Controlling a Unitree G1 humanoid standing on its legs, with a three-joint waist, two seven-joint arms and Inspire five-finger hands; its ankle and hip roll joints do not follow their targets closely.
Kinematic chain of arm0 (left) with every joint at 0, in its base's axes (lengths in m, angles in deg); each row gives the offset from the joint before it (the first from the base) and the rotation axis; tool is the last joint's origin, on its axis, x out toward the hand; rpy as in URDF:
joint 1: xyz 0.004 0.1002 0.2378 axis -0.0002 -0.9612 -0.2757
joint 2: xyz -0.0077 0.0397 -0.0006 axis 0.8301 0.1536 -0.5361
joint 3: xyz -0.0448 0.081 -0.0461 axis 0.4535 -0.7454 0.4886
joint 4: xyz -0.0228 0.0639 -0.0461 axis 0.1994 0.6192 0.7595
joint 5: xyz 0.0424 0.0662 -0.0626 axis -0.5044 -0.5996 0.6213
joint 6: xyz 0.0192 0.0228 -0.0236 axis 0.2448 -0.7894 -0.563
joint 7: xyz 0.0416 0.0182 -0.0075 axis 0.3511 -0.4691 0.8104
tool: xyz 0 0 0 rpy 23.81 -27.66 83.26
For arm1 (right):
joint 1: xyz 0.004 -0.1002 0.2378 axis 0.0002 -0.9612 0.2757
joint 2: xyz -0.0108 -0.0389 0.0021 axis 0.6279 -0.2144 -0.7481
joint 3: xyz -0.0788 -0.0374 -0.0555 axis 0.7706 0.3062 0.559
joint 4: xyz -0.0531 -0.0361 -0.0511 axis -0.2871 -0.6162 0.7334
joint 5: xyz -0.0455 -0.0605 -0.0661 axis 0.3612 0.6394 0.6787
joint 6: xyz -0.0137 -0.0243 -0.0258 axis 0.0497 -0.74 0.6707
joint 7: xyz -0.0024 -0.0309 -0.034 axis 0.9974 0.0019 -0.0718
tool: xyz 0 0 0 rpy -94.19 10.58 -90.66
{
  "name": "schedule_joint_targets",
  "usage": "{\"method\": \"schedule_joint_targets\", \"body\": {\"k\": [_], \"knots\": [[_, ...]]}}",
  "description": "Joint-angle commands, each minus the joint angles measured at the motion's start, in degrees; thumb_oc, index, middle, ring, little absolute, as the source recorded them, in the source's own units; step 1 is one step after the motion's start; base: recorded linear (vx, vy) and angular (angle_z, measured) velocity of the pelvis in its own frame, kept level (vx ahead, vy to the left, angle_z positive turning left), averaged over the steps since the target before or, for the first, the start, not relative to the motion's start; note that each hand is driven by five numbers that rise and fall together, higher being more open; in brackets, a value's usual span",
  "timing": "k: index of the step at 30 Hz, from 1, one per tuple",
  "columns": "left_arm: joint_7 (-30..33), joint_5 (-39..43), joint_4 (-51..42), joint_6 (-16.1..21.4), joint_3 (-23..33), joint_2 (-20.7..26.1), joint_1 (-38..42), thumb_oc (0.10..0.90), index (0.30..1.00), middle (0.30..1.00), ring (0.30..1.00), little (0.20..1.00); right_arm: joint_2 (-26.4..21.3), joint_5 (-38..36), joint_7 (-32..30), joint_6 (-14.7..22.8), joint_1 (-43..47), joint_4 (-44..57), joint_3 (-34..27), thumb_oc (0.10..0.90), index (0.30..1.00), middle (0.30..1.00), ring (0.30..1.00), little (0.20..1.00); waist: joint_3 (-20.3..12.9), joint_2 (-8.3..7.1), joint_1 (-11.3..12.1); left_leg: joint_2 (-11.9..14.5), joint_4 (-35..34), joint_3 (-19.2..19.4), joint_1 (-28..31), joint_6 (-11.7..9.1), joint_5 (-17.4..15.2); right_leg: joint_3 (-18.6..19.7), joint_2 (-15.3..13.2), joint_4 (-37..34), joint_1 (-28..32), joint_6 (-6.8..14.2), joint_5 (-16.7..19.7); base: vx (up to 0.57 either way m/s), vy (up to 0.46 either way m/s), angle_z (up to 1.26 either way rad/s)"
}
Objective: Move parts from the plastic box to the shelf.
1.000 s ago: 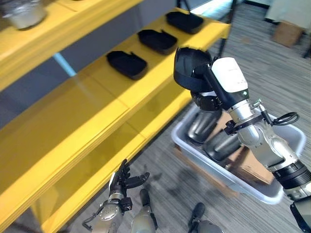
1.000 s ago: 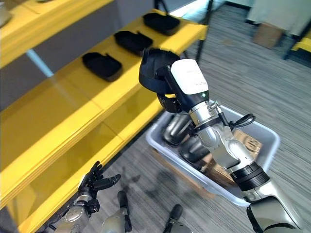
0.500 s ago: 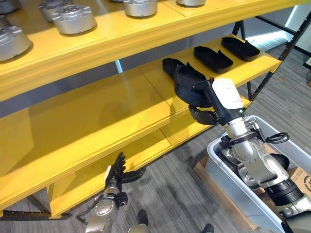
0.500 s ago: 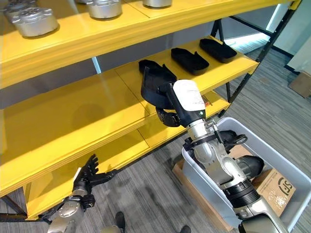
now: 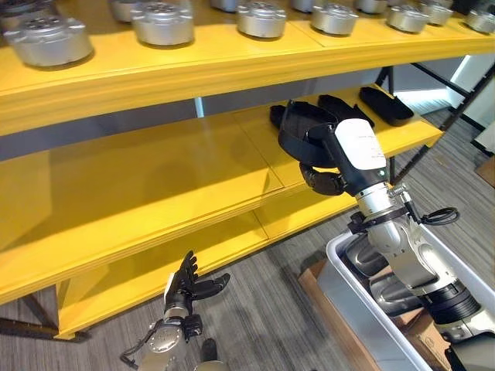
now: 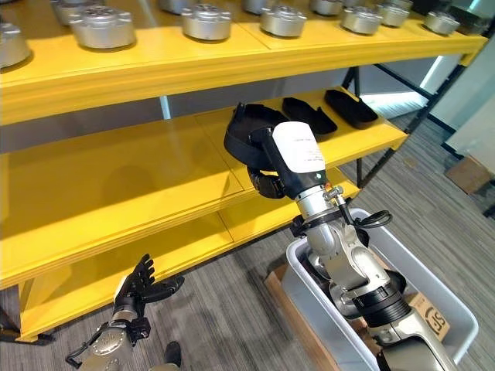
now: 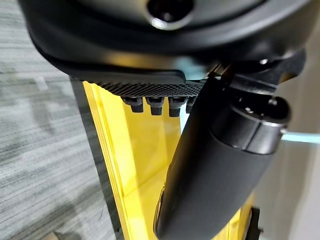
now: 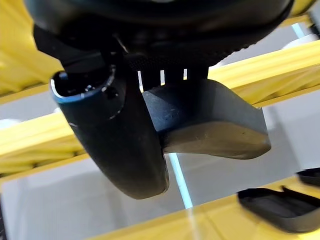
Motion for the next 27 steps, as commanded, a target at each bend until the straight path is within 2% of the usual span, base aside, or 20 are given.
{"method": "schedule_joint_targets", "body": {"k": [1, 2, 3, 4, 5, 7, 8, 9, 10, 11, 13, 14, 15, 16, 17, 19, 21, 23, 24, 27], "knots": [[0.2, -1.2, -5.4, 4.8, 0.8, 1.8, 2.7, 0.900, 1.000, 1.000, 1.000, 1.000, 0.4, 1.4, -2.9, 3.0, 14.7, 1.1, 0.4, 0.400, 0.300, 0.300, 0.300, 0.300, -3.0, -1.46, 2.2, -1.0, 4.6, 1.0, -1.7, 3.5, -7.9, 3.4, -5.6, 0.8, 2.0, 3.9, 5.4, 0.02, 0.121, -0.03], [0.2, -1.2, -5.5, 4.8, 0.8, 1.8, 2.7, 0.900, 1.000, 1.000, 1.000, 1.000, 0.4, 1.4, -2.9, 3.0, 14.8, 1.0, 0.4, 0.400, 0.300, 0.300, 0.300, 0.300, -2.7, -1.59, 2.1, -1.2, 5.3, 1.8, -2.4, 4.1, -7.3, 2.6, -6.0, 0.8, 1.6, 3.4, 6.0, 0.07, 0.160, -0.01], [0.4, -1.3, -5.7, 5.0, 0.9, 2.2, 3.1, 0.900, 1.000, 1.000, 1.000, 1.000, 0.4, 1.7, -2.8, 2.8, 15.3, 0.7, 0.9, 0.400, 0.300, 0.300, 0.300, 0.300, -2.4, -1.63, 2.7, -2.3, 7.4, 0.1, -3.6, 4.2, -9.5, 3.2, -6.8, 1.2, 2.0, 4.2, 6.6, -0.07, 0.097, 0.04], [0.4, -1.3, -5.7, 5.0, 0.8, 2.2, 3.2, 0.900, 1.000, 1.000, 1.000, 1.000, 0.4, 1.8, -2.8, 2.8, 15.3, 0.7, 0.9, 0.400, 0.300, 0.300, 0.300, 0.300, -2.1, -1.75, 2.7, -2.5, 8.0, 0.8, -4.4, 4.8, -8.8, 2.4, -7.2, 1.3, 1.6, 3.6, 7.1, 0.01, 0.197, 0.11], [0.7, -2.0, -5.9, 5.1, 0.5, 2.7, 3.7, 0.900, 1.000, 1.000, 1.000, 1.000, 0.4, 1.7, -2.5, 2.8, 14.7, 0.8, 0.8, 0.400, 0.300, 0.300, 0.300, 0.300, -1.6, -1.79, 2.6, -3.6, 10.1, -0.8, -5.8, 5.8, -10.0, 3.2, -8.0, 3.0, 1.4, 3.2, 7.6, -0.04, 0.131, 0.23], [0.6, -2.4, -6.1, 5.0, 0.1, 3.0, 4.0, 0.900, 1.000, 1.000, 1.000, 1.000, 0.4, 1.4, -2.2, 3.0, 14.2, 0.9, 0.9, 0.400, 0.300, 0.300, 0.300, 0.300, -1.4, -1.46, 2.5, -4.5, 10.8, -1.7, -6.5, 6.5, -10.5, 4.1, -8.2, 5.2, 1.0, 2.8, 7.1, 0.04, 0.178, 0.39], [0.5, -2.5, -6.0, 5.1, -0.4, 3.5, 4.5, 0.900, 1.000, 1.000, 1.000, 1.000, 0.0, 1.4, -2.1, 3.1, 13.5, 0.9, 0.8, 0.400, 0.300, 0.300, 0.300, 0.300, -1.2, -1.10, 1.9, -5.3, 10.7, -2.8, -6.8, 7.1, -10.8, 6.4, -7.8, 7.5, 0.3, 2.1, 6.9, 0.13, 0.303, 0.61], [-0.1, -2.9, -5.8, 5.0, -1.8, 4.2, 5.5, 0.900, 1.000, 1.000, 1.000, 1.000, -1.1, 0.8, -1.3, 3.6, 12.3, 1.3, 0.4, 0.400, 0.300, 0.300, 0.300, 0.300, -0.6, -0.08, 0.1, -7.3, 10.0, -6.3, -6.6, 8.1, -10.7, 13.6, -5.2, 11.3, -1.8, 0.4, 6.8, 0.10, 0.219, 0.85], [-0.1, -2.9, -5.8, 5.0, -1.8, 4.1, 5.6, 0.900, 1.000, 1.000, 1.000, 1.000, -1.1, 0.8, -1.3, 3.6, 12.3, 1.3, 0.4, 0.400, 0.300, 0.300, 0.300, 0.300, -0.7, -0.08, 0.1, -7.3, 9.9, -6.3, -6.9, 8.1, -10.4, 13.6, -5.3, 11.4, -2.2, 0.3, 6.9, 0.11, 0.227, 1.29], [-0.2, -3.0, -5.4, 5.1, -2.6, 4.4, 6.5, 0.900, 1.000, 1.000, 1.000, 1.000, -1.8, 0.3, -1.4, 3.8, 12.3, 1.5, -0.1, 0.400, 0.300, 0.300, 0.300, 0.300, -0.3, 0.71, -1.3, -7.9, 9.0, -8.1, -6.7, 8.5, -9.9, 18.0, -2.2, 13.9, -4.9, -0.9, 5.8, 0.06, 0.146, 1.07], [-0.3, -3.2, -4.2, 5.1, -3.4, 4.8, 7.9, 0.900, 1.000, 1.000, 1.000, 1.000, -2.4, -0.6, -1.8, 4.1, 12.3, 1.5, -0.7, 0.400, 0.300, 0.300, 0.300, 0.300, 1.0, 2.19, -3.4, -8.6, 8.5, -10.9, -5.6, 8.9, -9.6, 22.9, 2.5, 18.1, -10.1, -2.9, 2.6, 0.14, 0.176, 0.90], [-0.4, -3.3, -4.1, 5.1, -3.5, 4.7, 8.4, 0.900, 1.000, 1.000, 1.000, 1.000, -2.6, -0.8, -1.9, 4.0, 13.0, 1.4, -0.5, 0.400, 0.300, 0.300, 0.300, 0.300, 1.5, 2.80, -3.9, -8.6, 8.4, -11.6, -5.4, 8.9, -9.4, 23.1, 2.7, 18.0, -11.9, -3.4, 1.6, 0.22, 0.039, 0.99], [-0.4, -3.5, -4.0, 5.3, -4.1, 4.6, 9.5, 0.900, 1.000, 1.000, 1.000, 1.000, -3.3, -0.6, -2.5, 3.9, 14.2, 1.4, -0.4, 0.400, 0.300, 0.300, 0.300, 0.300, 3.1, 3.73, -5.3, -8.8, 9.4, -13.8, -4.1, 8.3, -10.5, 25.4, 2.8, 15.6, -13.8, -3.5, 0.2, 0.15, -0.019, 0.74], [-0.4, -3.5, -4.0, 5.3, -4.0, 4.6, 9.6, 0.900, 1.000, 1.000, 1.000, 1.000, -3.3, -0.6, -2.5, 3.9, 14.3, 1.4, -0.3, 0.400, 0.300, 0.300, 0.300, 0.300, 3.2, 3.77, -5.4, -8.8, 9.4, -13.8, -4.3, 8.4, -10.3, 25.3, 2.7, 15.5, -13.8, -3.5, 0.5, 0.19, -0.152, 0.72], [-0.2, -3.1, -3.4, 5.3, -4.7, 4.4, 11.2, 0.900, 1.000, 1.000, 1.000, 1.000, -3.8, -0.5, -2.8, 3.8, 14.5, 1.8, -1.0, 0.400, 0.300, 0.300, 0.300, 0.300, 4.5, 3.70, -6.1, -9.4, 11.7, -15.6, -4.1, 7.2, -11.5, 28.2, 1.3, 11.2, -15.0, -2.6, 1.8, 0.08, -0.108, 0.61], [-0.2, -3.0, -3.1, 5.2, -5.0, 4.2, 11.9, 0.900, 1.000, 1.000, 1.000, 1.000, -4.0, -0.5, -3.0, 3.7, 14.2, 2.1, -1.5, 0.400, 0.300, 0.300, 0.300, 0.300, 4.9, 3.44, -6.4, -9.5, 13.2, -16.5, -4.3, 6.8, -12.4, 28.9, 0.5, 9.3, -14.6, -2.2, 2.2, 0.12, -0.170, 0.77], [-0.2, -4.0, -3.4, 5.4, -6.2, 4.4, 12.4, 0.900, 1.000, 1.000, 1.000, 1.000, -4.1, -0.3, -3.3, 3.6, 12.3, 2.9, -3.1, 0.400, 0.300, 0.300, 0.300, 0.300, 5.2, 2.94, -7.5, -9.9, 16.6, -19.7, -5.3, 6.3, -14.2, 31.2, -1.1, 6.6, -14.0, -1.0, 4.4, 0.13, -0.274, 1.03], [-0.7, -3.8, -4.1, 5.1, -6.3, 4.4, 11.8, 0.900, 1.000, 1.000, 1.000, 1.000, -4.3, -0.7, -3.3, 3.6, 10.1, 3.5, -5.2, 0.400, 0.300, 0.300, 0.300, 0.300, 5.1, 1.97, -7.7, -9.7, 18.3, -21.8, -6.0, 5.2, -14.8, 30.3, -2.0, 6.4, -12.9, -0.3, 6.4, 0.07, -0.329, 1.22], [-1.1, -3.9, -4.1, 5.0, -6.1, 4.5, 11.8, 0.900, 1.000, 1.000, 1.000, 1.000, -4.8, -1.6, -3.3, 4.0, 8.2, 4.2, -6.9, 0.400, 0.300, 0.300, 0.300, 0.300, 4.7, 0.86, -7.3, -9.3, 18.6, -22.9, -7.1, 4.1, -14.8, 28.7, -2.7, 6.0, -11.0, 0.3, 5.5, 0.00, -0.279, 1.34], [-1.3, -3.7, -4.2, 4.8, -5.7, 4.2, 11.0, 0.900, 1.000, 1.000, 1.000, 1.000, -4.2, -2.7, -3.0, 4.5, 7.2, 4.5, -7.6, 0.400, 0.300, 0.300, 0.300, 0.300, 3.8, 0.26, -7.2, -8.4, 18.0, -23.4, -7.1, 3.5, -14.6, 27.1, -2.3, 6.1, -9.9, 0.8, 3.8, 0.02, -0.227, 1.03]]}}
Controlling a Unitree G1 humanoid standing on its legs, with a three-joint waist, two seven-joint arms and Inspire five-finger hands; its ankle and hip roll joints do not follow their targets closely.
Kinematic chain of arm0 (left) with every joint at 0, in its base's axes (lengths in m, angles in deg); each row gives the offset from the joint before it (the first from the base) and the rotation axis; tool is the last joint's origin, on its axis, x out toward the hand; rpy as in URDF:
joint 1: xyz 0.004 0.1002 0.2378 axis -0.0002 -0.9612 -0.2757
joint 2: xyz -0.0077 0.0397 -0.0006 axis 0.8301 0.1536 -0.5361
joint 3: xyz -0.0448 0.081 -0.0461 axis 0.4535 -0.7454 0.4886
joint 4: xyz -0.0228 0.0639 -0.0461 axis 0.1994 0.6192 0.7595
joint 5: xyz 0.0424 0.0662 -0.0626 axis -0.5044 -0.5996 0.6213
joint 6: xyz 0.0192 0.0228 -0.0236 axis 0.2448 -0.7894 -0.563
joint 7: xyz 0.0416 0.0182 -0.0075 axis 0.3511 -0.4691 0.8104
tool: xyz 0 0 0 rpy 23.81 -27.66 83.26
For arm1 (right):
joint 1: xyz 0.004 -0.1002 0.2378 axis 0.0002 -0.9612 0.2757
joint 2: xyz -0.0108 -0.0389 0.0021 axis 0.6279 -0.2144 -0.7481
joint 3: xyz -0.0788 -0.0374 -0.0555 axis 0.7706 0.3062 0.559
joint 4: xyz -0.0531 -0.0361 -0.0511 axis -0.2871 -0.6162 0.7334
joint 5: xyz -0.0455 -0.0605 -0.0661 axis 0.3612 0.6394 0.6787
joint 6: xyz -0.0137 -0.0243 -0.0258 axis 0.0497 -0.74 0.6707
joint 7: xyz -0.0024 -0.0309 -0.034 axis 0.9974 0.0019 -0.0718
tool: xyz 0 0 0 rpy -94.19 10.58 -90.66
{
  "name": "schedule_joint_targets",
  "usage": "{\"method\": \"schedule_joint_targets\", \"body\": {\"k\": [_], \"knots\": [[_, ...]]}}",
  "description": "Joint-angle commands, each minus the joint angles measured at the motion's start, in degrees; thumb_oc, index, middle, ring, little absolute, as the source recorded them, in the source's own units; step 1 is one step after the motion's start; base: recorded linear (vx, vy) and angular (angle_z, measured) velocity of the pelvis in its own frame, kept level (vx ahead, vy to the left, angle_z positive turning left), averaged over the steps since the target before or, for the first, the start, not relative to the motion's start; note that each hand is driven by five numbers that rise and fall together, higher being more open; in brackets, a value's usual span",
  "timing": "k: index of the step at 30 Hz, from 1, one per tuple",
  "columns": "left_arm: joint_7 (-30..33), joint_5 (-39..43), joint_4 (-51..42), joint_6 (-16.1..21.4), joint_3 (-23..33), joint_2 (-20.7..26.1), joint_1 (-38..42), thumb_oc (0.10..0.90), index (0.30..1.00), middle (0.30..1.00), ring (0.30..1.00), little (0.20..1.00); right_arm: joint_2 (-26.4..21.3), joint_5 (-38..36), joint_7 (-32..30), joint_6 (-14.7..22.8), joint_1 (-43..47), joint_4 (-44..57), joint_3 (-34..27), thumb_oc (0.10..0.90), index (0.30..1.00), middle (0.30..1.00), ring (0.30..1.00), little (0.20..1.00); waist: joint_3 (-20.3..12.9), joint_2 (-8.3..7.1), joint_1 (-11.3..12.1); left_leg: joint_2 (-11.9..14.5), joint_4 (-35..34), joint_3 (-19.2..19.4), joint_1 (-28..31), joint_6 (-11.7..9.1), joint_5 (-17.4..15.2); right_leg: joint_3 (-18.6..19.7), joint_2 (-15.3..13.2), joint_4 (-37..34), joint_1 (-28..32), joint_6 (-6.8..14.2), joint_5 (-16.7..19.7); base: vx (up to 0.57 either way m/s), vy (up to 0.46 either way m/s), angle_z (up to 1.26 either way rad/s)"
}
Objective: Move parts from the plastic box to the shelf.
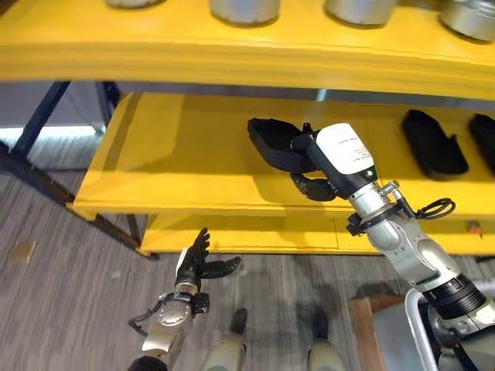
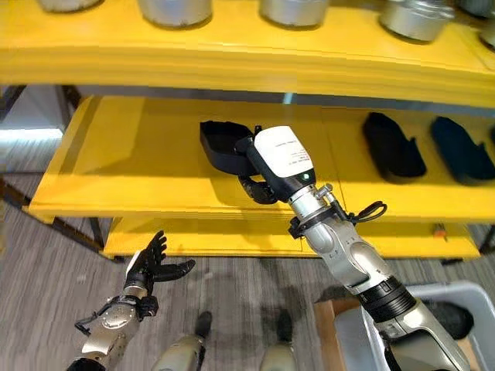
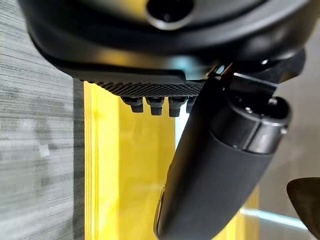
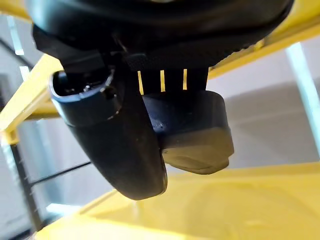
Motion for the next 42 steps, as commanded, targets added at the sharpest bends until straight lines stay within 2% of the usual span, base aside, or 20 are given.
{"method": "schedule_joint_targets", "body": {"k": [1, 3, 4, 5, 6, 7, 10, 17, 21, 25, 26, 32, 37, 42], "knots": [[-1.2, -1.1, -6.1, 4.6, 1.0, 0.5, -0.4, 0.900, 1.000, 1.000, 1.000, 1.000, 0.2, -3.7, -5.4, 2.0, 7.1, 4.5, -7.9, 0.400, 0.300, 0.300, 0.300, 0.300, -6.3, -2.49, 0.9, 3.2, 1.6, 6.4, 5.1, -1.0, -7.9, 0.9, -2.5, 1.5, -1.0, -0.4, 5.0, 0.04, -0.269, 0.56], [-1.3, -0.2, -6.2, 4.4, 1.7, 0.4, -1.8, 0.900, 1.000, 1.000, 1.000, 1.000, 0.8, -4.7, -5.3, 2.4, 7.3, 4.5, -7.5, 0.400, 0.300, 0.300, 0.300, 0.300, -7.0, -2.45, 1.5, 5.2, -0.2, 6.0, 6.1, -1.9, -7.0, -0.5, -1.1, 1.9, -0.3, -0.9, 2.5, 0.04, -0.299, -0.10], [-1.8, 0.1, -6.3, 4.2, 2.0, 0.4, -2.7, 0.900, 1.000, 1.000, 1.000, 1.000, 1.3, -5.4, -5.1, 2.8, 7.6, 4.7, -7.1, 0.400, 0.300, 0.300, 0.300, 0.300, -7.8, -2.38, 1.9, 7.2, -2.5, 5.7, 7.0, -2.8, -5.8, -1.7, 0.2, 2.1, 0.5, -1.3, 0.0, 0.04, -0.261, -0.33], [-1.8, 0.1, -6.3, 4.2, 2.0, 0.4, -2.8, 0.900, 1.000, 1.000, 1.000, 1.000, 1.4, -5.4, -5.1, 2.8, 7.6, 4.7, -7.1, 0.400, 0.300, 0.300, 0.300, 0.300, -7.8, -2.31, 1.9, 7.4, -2.8, 5.7, 7.2, -2.8, -5.7, -1.8, 0.3, 2.2, 0.5, -1.4, -0.1, 0.04, -0.323, -0.19], [-1.8, 0.6, -6.3, 4.1, 2.2, 0.3, -3.6, 0.900, 1.000, 1.000, 1.000, 1.000, 2.3, -5.7, -4.9, 3.2, 8.9, 4.6, -6.0, 0.400, 0.300, 0.300, 0.300, 0.300, -8.4, -2.22, 2.1, 9.6, -5.1, 6.2, 8.6, -3.5, -4.6, -2.6, 1.6, 3.2, 0.5, -1.8, -2.0, 0.02, -0.153, -0.01], [-1.8, 0.7, -6.3, 4.1, 2.3, 0.3, -3.7, 0.900, 1.000, 1.000, 1.000, 1.000, 2.3, -5.7, -5.0, 3.2, 9.0, 4.5, -5.9, 0.400, 0.300, 0.300, 0.300, 0.300, -8.3, -2.16, 2.2, 9.7, -5.4, 6.3, 8.9, -3.5, -4.5, -2.5, 1.7, 3.3, 0.5, -1.8, -2.1, 0.02, -0.230, -0.03], [-1.8, 1.3, -6.5, 4.1, 2.7, 0.1, -4.6, 0.900, 1.000, 1.000, 1.000, 1.000, 2.8, -6.0, -4.5, 3.7, 11.4, 4.4, -4.0, 0.400, 0.300, 0.300, 0.300, 0.300, -9.0, -2.01, 2.8, 13.1, -9.1, 6.2, 11.0, -4.7, -2.2, -2.9, 4.2, 6.0, 0.2, -2.7, -5.1, 0.02, -0.224, -0.12], [-2.3, 2.3, -5.8, 4.2, 2.3, 0.2, -5.7, 0.900, 1.000, 1.000, 1.000, 1.000, 1.6, -6.9, -4.3, 3.4, 18.9, -0.3, 1.3, 0.400, 0.300, 0.300, 0.300, 0.300, -9.7, -0.66, 3.7, 16.5, -12.2, 6.6, 11.9, -6.0, 1.4, -4.3, 7.8, 8.9, -0.1, -5.1, -8.9, 0.01, -0.178, 0.02], [-4.3, 2.9, -5.5, 4.3, 0.3, 0.9, -5.9, 0.900, 1.000, 1.000, 1.000, 1.000, -1.0, -7.4, -4.7, 0.6, 21.7, -12.0, 4.0, 0.400, 0.300, 0.300, 0.300, 0.300, -8.6, 0.68, 3.7, 15.8, -9.6, 13.1, 9.2, -5.2, 2.5, -8.1, 6.5, 9.5, 1.0, -5.6, -9.2, -0.02, -0.077, 0.57], [-4.8, 3.3, -5.8, 4.9, -0.4, 2.0, -6.3, 0.900, 1.000, 1.000, 1.000, 1.000, -0.8, -9.3, -4.2, -0.8, 26.0, -23.7, 8.1, 0.400, 0.300, 0.300, 0.300, 0.300, -8.1, 2.10, 4.5, 15.1, -10.0, 12.7, 9.7, -4.4, 1.5, -7.1, 5.9, 11.2, -0.5, -5.2, -9.2, 0.01, 0.030, 0.29], [-5.3, 4.5, -6.1, 5.4, -0.4, 2.9, -6.2, 0.900, 1.000, 1.000, 1.000, 1.000, -0.7, -10.4, -4.1, -1.5, 28.8, -31.6, 10.0, 0.400, 0.300, 0.300, 0.300, 0.300, -6.6, 2.83, 5.3, 14.1, -8.4, 12.7, 8.3, -4.1, 0.7, -6.7, 4.7, 12.9, -2.4, -5.0, -9.3, -0.10, 0.086, -0.33], [-4.7, 6.4, -8.3, 7.6, -2.8, 5.2, -2.6, 0.900, 1.000, 1.000, 1.000, 1.000, -0.6, -13.2, -5.7, -3.0, 39.2, -50.6, 13.8, 0.400, 0.300, 0.300, 0.300, 0.300, 0.5, 4.81, 6.9, 11.6, 2.2, 10.7, -1.2, -4.3, -1.9, -4.8, 3.0, 21.4, -10.9, -5.0, -10.5, -0.16, 0.050, -0.04], [-4.2, 6.8, -8.0, 8.1, -3.7, 5.3, -1.4, 0.900, 1.000, 1.000, 1.000, 1.000, -0.8, -14.4, -6.4, -3.1, 43.1, -59.4, 15.6, 0.400, 0.300, 0.300, 0.300, 0.300, 2.4, 5.56, 7.6, 11.1, 7.5, 10.2, -6.2, -4.2, -4.0, -3.7, 2.6, 25.8, -16.1, -5.1, -11.5, -0.07, 0.022, -0.04], [-4.1, 6.6, -7.0, 8.4, -5.4, 5.4, 0.5, 0.900, 1.000, 1.000, 1.000, 1.000, -3.7, -15.2, -7.0, -3.6, 45.4, -67.7, 16.6, 0.400, 0.300, 0.300, 0.300, 0.300, 4.1, 6.63, 7.4, 9.9, 12.0, 9.2, -10.1, -3.9, -5.8, -2.5, 1.5, 31.6, -20.0, -5.7, -14.1, -0.01, 0.005, 0.06]]}}
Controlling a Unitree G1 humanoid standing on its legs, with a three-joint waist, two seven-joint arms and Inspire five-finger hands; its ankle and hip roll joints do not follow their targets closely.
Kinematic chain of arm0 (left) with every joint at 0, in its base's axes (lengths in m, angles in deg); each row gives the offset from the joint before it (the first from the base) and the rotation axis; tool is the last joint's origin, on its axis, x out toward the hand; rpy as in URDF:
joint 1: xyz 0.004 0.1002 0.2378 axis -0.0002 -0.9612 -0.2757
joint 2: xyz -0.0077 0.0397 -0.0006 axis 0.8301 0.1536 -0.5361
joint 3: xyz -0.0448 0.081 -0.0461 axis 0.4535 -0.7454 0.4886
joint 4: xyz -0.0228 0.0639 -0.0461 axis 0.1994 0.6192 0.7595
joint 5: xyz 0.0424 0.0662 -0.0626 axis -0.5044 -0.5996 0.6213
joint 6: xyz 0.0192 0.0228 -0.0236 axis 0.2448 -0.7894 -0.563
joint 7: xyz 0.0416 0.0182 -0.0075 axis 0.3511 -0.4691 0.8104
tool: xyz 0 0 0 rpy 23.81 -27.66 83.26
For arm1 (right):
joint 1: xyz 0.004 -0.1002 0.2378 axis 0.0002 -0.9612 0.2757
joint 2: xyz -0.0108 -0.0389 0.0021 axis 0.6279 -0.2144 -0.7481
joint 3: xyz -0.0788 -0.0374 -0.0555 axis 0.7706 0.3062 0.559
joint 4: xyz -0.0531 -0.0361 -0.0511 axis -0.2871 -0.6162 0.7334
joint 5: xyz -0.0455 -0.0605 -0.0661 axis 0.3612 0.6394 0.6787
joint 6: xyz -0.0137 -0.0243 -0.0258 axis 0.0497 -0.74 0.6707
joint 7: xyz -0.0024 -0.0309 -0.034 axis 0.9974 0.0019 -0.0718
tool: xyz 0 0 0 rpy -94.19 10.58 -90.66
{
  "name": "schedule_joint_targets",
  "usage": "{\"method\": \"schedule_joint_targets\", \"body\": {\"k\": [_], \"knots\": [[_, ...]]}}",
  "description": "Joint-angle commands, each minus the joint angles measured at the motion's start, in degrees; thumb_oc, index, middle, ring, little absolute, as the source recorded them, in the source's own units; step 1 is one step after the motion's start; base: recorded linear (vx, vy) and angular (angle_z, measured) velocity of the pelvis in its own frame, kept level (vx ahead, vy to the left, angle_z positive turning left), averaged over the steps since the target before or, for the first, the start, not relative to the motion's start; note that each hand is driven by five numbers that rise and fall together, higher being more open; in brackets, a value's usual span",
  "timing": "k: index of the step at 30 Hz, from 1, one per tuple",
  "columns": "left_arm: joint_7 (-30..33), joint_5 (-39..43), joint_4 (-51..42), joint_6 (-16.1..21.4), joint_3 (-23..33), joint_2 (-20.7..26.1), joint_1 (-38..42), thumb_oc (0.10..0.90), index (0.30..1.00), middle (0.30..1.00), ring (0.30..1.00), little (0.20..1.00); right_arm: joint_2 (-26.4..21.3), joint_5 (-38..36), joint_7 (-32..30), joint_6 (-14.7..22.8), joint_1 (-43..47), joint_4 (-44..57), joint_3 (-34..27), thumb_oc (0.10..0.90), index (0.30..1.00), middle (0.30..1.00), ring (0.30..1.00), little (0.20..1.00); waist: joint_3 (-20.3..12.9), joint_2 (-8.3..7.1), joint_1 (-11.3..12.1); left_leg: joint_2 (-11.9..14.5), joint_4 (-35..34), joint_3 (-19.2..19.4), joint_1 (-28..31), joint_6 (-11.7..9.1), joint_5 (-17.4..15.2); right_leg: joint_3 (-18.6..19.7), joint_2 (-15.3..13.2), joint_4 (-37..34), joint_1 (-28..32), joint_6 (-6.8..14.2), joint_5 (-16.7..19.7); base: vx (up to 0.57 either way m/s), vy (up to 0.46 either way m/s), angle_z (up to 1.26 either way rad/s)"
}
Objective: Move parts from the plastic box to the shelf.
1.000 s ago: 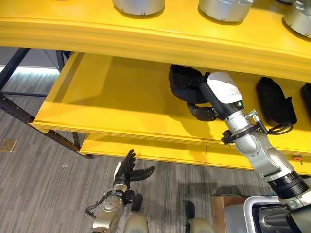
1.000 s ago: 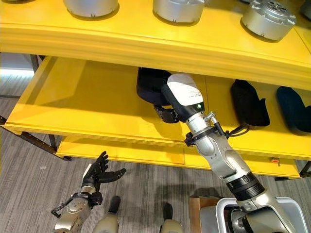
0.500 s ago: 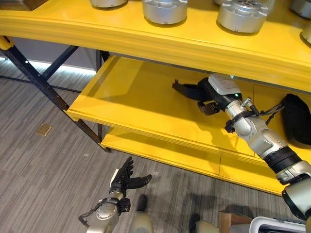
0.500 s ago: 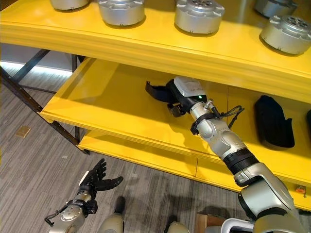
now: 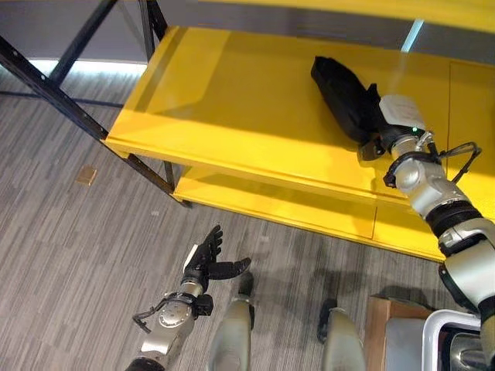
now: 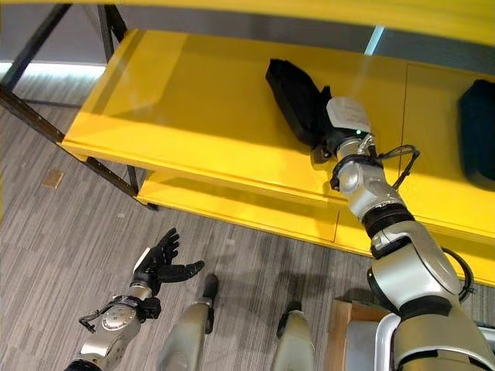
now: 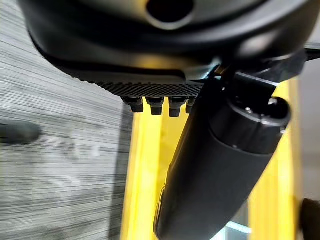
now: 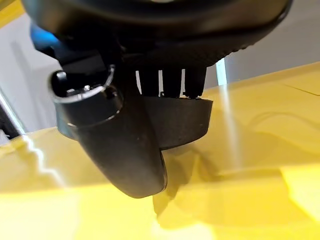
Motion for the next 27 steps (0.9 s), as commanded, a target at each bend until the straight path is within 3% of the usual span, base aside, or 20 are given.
{"method": "schedule_joint_targets", "body": {"k": [1, 12, 27], "knots": [[-0.1, 1.6, -4.6, 5.7, 0.4, 2.0, 1.9, 0.900, 1.000, 1.000, 1.000, 1.000, -4.8, -2.8, -2.2, -1.1, 8.5, -2.4, 0.7, 0.400, 0.300, 0.300, 0.300, 0.300, -1.0, -1.04, 0.4, 1.6, 7.6, -3.8, 1.0, 1.1, -9.2, -0.3, -0.6, -1.4, 1.9, -0.5, 1.9, 0.00, -0.004, 0.16], [0.5, 2.0, -5.1, 5.8, 0.0, 2.1, 3.5, 0.900, 1.000, 1.000, 1.000, 1.000, -8.7, -2.7, -4.8, -2.6, 11.9, -10.1, 0.4, 0.400, 0.300, 0.300, 0.300, 0.300, 0.2, 0.03, 0.4, 0.6, 11.3, -4.8, -0.6, 1.5, -11.6, 0.8, -1.4, 3.3, 0.0, -0.9, -0.5, 0.01, 0.002, 0.05], [2.0, 2.6, -5.4, 5.6, 0.5, 1.7, 4.6, 0.900, 1.000, 1.000, 1.000, 1.000, -11.5, -9.5, -10.2, -3.8, 9.6, -12.4, -8.0, 0.400, 0.300, 0.300, 0.300, 0.300, 0.7, 0.92, -0.8, -0.6, 14.6, -5.1, -1.5, 2.1, -13.9, 1.4, -2.3, 4.8, -0.2, -0.7, -1.0, 0.01, 0.007, 0.01]]}}
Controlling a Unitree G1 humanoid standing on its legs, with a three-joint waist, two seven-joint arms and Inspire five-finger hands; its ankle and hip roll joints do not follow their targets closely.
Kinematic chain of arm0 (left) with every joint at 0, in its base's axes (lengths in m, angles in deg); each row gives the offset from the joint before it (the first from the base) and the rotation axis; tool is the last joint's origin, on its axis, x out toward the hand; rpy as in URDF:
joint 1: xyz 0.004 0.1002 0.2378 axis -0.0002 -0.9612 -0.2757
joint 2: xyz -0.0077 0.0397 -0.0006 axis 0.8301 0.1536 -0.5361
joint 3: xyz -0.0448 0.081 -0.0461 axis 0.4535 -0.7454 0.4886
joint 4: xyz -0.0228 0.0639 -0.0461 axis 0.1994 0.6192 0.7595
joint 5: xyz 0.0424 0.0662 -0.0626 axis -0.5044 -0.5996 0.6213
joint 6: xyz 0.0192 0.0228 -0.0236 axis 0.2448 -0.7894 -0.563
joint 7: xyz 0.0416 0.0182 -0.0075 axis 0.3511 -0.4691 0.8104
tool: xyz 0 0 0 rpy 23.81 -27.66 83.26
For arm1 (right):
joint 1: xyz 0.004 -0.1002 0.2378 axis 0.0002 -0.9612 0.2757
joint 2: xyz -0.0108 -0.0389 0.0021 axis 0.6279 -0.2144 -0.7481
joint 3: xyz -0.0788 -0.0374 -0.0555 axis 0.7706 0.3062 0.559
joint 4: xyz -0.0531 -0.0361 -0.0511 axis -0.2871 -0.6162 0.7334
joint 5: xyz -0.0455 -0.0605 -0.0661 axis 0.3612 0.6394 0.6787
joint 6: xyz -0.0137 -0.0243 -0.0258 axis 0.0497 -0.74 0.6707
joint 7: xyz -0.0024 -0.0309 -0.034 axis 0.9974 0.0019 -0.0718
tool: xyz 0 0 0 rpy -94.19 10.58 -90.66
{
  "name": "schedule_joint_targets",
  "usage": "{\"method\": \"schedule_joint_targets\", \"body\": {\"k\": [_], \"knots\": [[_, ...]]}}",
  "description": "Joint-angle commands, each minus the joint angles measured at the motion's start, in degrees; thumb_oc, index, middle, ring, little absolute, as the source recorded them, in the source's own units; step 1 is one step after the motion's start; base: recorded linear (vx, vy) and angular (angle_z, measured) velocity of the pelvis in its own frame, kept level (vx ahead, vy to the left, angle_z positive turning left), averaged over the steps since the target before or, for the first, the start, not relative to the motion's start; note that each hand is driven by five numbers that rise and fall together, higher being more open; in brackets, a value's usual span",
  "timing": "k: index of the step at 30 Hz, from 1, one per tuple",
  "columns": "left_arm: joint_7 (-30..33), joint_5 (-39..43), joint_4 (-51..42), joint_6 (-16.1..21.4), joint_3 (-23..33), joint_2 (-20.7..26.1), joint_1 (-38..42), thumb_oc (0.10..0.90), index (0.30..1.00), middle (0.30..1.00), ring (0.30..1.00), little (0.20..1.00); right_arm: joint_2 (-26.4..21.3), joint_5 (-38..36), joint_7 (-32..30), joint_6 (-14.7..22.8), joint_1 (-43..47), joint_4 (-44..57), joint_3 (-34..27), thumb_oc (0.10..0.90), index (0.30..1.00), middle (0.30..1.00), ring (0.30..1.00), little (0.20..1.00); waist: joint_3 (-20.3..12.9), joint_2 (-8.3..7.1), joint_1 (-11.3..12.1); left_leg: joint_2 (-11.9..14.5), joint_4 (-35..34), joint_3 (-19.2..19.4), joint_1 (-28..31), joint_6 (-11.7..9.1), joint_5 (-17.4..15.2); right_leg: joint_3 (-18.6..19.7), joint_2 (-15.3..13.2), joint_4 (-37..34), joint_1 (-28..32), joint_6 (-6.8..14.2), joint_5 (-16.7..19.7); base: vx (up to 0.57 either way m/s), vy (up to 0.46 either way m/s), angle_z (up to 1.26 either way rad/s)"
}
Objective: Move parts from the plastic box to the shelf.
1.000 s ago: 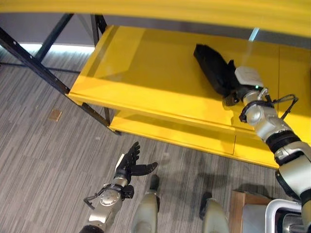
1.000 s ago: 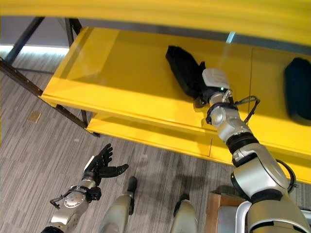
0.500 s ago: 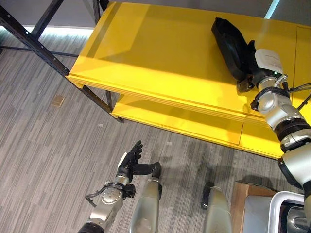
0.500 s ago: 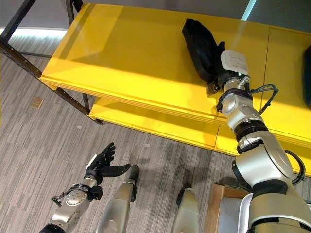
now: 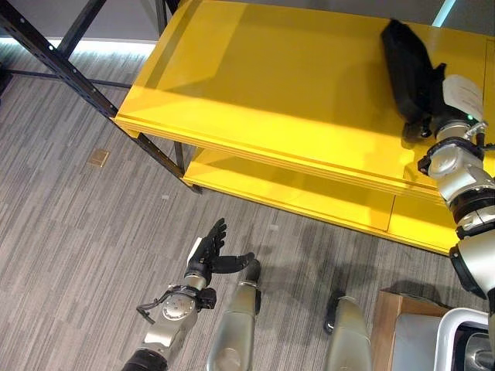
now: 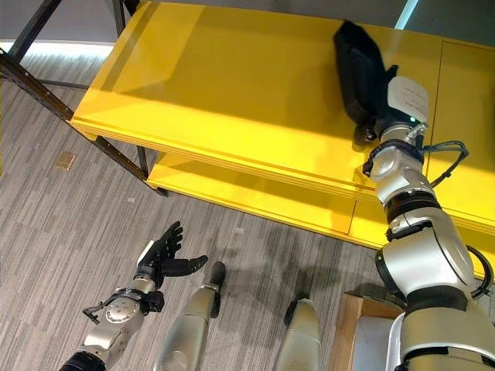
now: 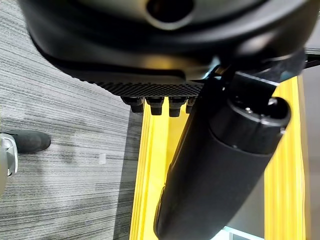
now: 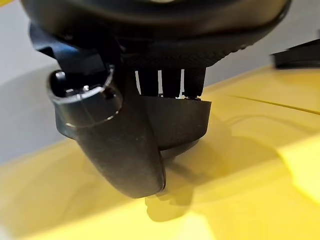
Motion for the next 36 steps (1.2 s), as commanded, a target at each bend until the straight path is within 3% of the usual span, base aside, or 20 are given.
{"method": "schedule_joint_targets", "body": {"k": [1, 16, 36], "knots": [[0.7, 2.5, -5.2, 5.3, 1.5, 1.6, 1.7, 0.900, 1.000, 1.000, 1.000, 1.000, -9.3, -3.2, -4.8, -1.5, 5.2, -1.4, -1.4, 0.400, 0.300, 0.300, 0.300, 0.300, -0.2, 0.59, -1.1, 2.1, 7.3, -4.2, 3.3, 1.2, -11.8, 0.7, 0.4, -1.0, 3.6, -0.3, 0.8, 0.00, 0.000, 0.00], [0.9, 3.3, -5.6, 5.4, 2.5, 1.8, 0.8, 0.900, 1.000, 1.000, 1.000, 1.000, -8.1, -6.0, -4.4, -1.8, 3.6, -2.8, -4.0, 0.400, 0.300, 0.300, 0.300, 0.300, 0.9, 1.55, -1.1, 2.0, 8.1, -3.8, 2.1, 0.9, -11.7, 1.1, 0.5, -1.1, 2.5, -0.3, 1.2, 0.00, 0.000, 0.00], [1.1, 4.1, -5.4, 5.6, 2.9, 2.6, 1.7, 0.900, 1.000, 1.000, 1.000, 1.000, -2.1, 4.1, -1.0, -2.4, 7.9, 0.3, 6.1, 0.400, 0.300, 0.300, 0.300, 0.300, 1.4, 0.06, 0.2, 1.6, 8.4, -5.1, 0.7, 0.9, -11.0, 0.0, 0.5, -1.6, 3.0, -0.5, 1.8, 0.00, 0.002, 0.00]]}}
